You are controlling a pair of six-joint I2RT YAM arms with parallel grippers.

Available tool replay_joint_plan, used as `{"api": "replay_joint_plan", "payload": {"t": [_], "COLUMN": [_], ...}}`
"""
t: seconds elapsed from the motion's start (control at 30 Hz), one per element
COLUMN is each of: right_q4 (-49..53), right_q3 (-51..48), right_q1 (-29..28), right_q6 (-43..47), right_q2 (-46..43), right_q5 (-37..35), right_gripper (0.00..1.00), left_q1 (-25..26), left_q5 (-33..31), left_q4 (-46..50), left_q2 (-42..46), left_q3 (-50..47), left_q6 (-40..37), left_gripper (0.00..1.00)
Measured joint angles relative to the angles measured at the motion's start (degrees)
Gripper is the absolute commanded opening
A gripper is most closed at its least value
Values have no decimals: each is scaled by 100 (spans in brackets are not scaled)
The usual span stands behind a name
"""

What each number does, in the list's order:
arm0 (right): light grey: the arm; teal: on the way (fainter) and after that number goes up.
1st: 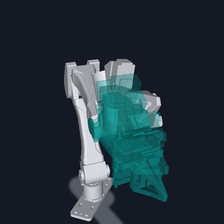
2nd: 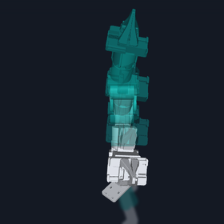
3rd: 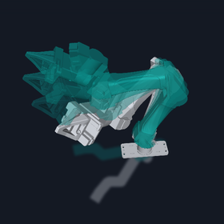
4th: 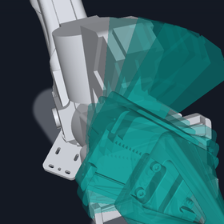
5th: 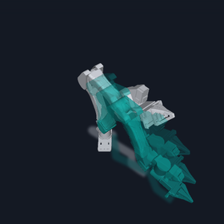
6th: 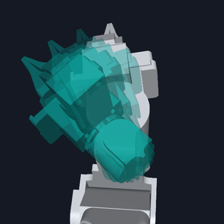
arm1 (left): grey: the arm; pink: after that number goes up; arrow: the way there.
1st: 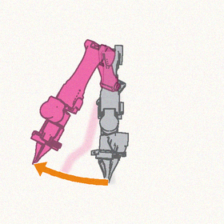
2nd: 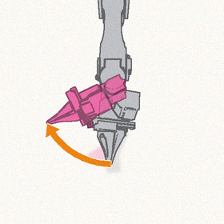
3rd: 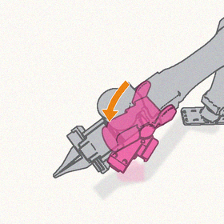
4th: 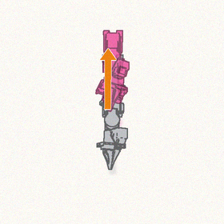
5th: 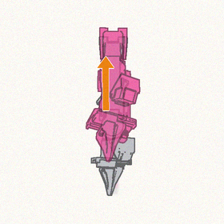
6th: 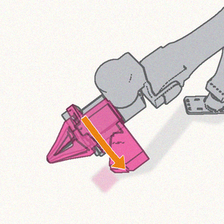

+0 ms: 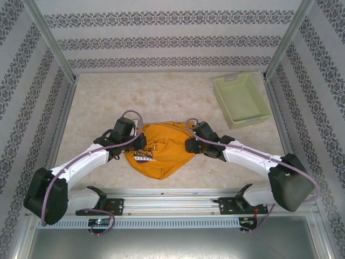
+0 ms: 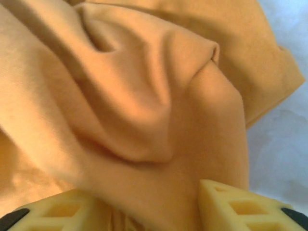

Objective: Fold the inside-out t-shirt

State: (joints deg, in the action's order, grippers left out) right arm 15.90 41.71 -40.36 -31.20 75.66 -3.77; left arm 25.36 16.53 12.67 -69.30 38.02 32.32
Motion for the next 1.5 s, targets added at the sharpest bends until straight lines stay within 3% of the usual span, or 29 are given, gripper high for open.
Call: {"api": "replay_joint_plan", "payload": {"t": [0.23,0.47,0.6,0.73,0.77,0.97,1.13,1.33,1.5], "right_q4": [-48,-540,-654,-734,-748,-621,-599,-546,-592], "right_q3": [385,695,726,581,503,-339,-647,-643,-127], "right_q1": [-671,-844,-964,-1377,-1504,-2302,-2437,-2308,-1718], "right_q6": [-52,-210,-210,-177,-175,-188,-376,-455,-267], "right_q2": [-588,586,1211,1276,1255,695,538,396,306], "right_q5": [-214,39,120,11,-76,-763,-898,-990,-960], "right_gripper": [50,57,35,1,0,0,0,27,48], "left_q1": [0,0,2,2,2,7,7,31,92], "left_q5": [170,323,490,577,590,568,476,437,422], "left_q4": [-389,-588,-717,-774,-793,-811,-815,-809,-802], "left_q2": [498,605,743,960,981,855,717,715,734], "left_q3": [-116,-118,-210,-396,-437,-584,-719,-754,-752], "left_q6": [120,234,330,398,400,407,407,400,398], "left_gripper": [0,0,0,0,0,0,0,0,0]}}
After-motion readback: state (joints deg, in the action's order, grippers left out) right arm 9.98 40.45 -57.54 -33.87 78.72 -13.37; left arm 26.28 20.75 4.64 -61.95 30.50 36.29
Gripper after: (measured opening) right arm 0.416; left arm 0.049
